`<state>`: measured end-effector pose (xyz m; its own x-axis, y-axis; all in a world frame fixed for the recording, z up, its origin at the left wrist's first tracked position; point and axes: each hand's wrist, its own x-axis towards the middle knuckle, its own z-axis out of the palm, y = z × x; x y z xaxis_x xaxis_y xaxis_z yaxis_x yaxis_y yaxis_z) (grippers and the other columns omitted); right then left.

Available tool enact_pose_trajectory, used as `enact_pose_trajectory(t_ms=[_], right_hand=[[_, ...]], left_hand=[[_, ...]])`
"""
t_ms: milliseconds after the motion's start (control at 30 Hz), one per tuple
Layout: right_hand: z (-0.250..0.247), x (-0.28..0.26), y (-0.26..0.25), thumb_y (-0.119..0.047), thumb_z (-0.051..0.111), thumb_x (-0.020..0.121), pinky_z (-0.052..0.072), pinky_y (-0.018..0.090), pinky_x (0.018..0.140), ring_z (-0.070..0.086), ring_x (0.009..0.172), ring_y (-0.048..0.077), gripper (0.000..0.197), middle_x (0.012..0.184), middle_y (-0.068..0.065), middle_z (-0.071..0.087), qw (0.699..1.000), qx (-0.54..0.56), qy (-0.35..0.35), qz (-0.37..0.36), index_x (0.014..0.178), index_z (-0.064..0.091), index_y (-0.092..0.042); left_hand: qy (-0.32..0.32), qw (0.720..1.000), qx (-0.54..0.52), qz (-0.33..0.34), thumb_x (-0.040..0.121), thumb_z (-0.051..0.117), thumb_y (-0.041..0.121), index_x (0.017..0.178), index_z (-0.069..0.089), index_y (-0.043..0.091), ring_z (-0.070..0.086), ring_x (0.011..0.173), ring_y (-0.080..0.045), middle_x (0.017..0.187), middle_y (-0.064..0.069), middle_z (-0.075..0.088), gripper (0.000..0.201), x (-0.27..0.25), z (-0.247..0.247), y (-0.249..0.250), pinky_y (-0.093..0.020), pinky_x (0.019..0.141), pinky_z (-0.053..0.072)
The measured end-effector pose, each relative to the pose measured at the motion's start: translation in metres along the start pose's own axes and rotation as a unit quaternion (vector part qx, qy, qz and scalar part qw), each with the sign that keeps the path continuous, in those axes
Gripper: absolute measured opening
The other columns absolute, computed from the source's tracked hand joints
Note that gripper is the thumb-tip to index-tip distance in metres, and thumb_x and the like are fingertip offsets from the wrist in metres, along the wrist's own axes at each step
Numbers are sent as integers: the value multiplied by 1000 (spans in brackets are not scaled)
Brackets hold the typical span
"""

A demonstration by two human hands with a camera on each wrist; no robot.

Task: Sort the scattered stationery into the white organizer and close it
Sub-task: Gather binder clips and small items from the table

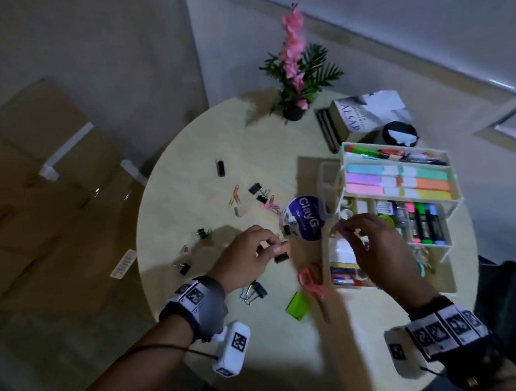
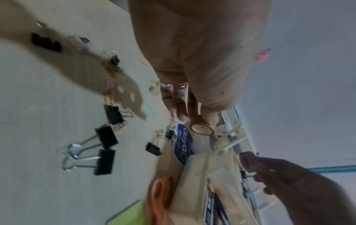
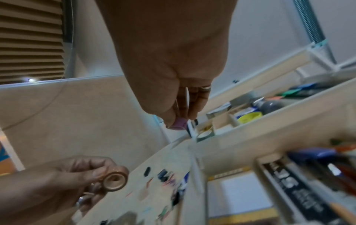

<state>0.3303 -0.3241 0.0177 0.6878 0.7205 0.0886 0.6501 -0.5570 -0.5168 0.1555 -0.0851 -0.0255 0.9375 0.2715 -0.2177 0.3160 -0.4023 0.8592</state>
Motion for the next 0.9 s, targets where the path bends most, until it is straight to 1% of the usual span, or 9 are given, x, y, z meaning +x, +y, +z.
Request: enact_pose_trajectory(t_ms=[167, 300, 433, 533, 633, 700, 767, 833, 900], right_hand=[[2, 12, 39, -24, 71, 98, 54, 38, 69, 66, 89, 27, 11, 98, 0, 73, 997, -66, -44, -5, 102, 79, -19], [9, 19, 43, -14, 77, 90, 45, 30, 62, 65, 80, 30, 6, 90, 4, 72, 993, -96, -49, -45, 91, 81, -18], [19, 27, 51, -8, 79, 82, 52, 36, 70, 62, 85, 31, 11, 90, 7, 70, 996, -72, -53, -19, 86, 83, -17], [17, 33, 51, -3, 84, 74, 53, 36, 66, 64, 74, 28, 10, 80, 9, 69, 999, -4, -50, 21, 78, 82, -12], [10, 33, 52, -2, 82, 77, 53, 35, 61, 67, 66, 27, 10, 75, 9, 71, 997, 22, -75, -6, 77, 82, -11], [6, 31, 55, -3, 79, 82, 51, 35, 63, 66, 71, 26, 11, 80, 8, 70, 995, 24, -93, -23, 80, 81, -14], [2, 27, 58, 0, 76, 86, 51, 35, 65, 65, 75, 23, 14, 85, 7, 69, 994, 38, -95, -28, 83, 81, -13], [-5, 21, 62, 5, 73, 87, 52, 31, 69, 65, 79, 20, 20, 90, 5, 71, 994, 58, -91, -25, 89, 82, -13], [-11, 13, 67, 8, 72, 85, 53, 31, 73, 65, 82, 18, 24, 95, 5, 72, 995, 67, -76, -18, 95, 82, -12]], left_hand=[[-3, 999, -23, 36, 100, 68, 33, 96, 71, 17, 63, 90, -9, 99, 6, 65, 17, 14, 25, 47, -24, 80, 51], [-10, 999, -8, 47, 99, 68, 43, 95, 70, 23, 63, 91, -10, 98, 9, 64, 21, 21, 39, 63, -32, 83, 54], [7, 998, 19, 61, 99, 70, 33, 99, 74, 21, 63, 92, -6, 100, 10, 65, 12, 26, 49, 76, -36, 85, 56], [16, 997, 41, 67, 98, 71, 30, 103, 76, 17, 60, 89, -2, 102, 7, 65, 15, 33, 57, 88, -25, 79, 53], [33, 994, 82, 67, 97, 72, 28, 106, 78, 17, 55, 83, 3, 103, 7, 63, 15, 42, 67, 99, -12, 72, 42], [47, 992, 101, 64, 97, 72, 29, 107, 79, 19, 56, 84, -1, 104, 9, 62, 15, 50, 73, 102, -16, 73, 43], [58, 990, 118, 60, 97, 72, 31, 108, 79, 20, 59, 86, -8, 103, 10, 60, 17, 57, 78, 104, -24, 74, 50], [63, 986, 145, 58, 97, 72, 32, 109, 79, 21, 61, 87, -11, 103, 9, 58, 19, 65, 83, 104, -33, 75, 56], [67, 980, 179, 59, 96, 73, 31, 110, 80, 22, 59, 84, -11, 100, 10, 55, 19, 72, 88, 105, -34, 74, 56]])
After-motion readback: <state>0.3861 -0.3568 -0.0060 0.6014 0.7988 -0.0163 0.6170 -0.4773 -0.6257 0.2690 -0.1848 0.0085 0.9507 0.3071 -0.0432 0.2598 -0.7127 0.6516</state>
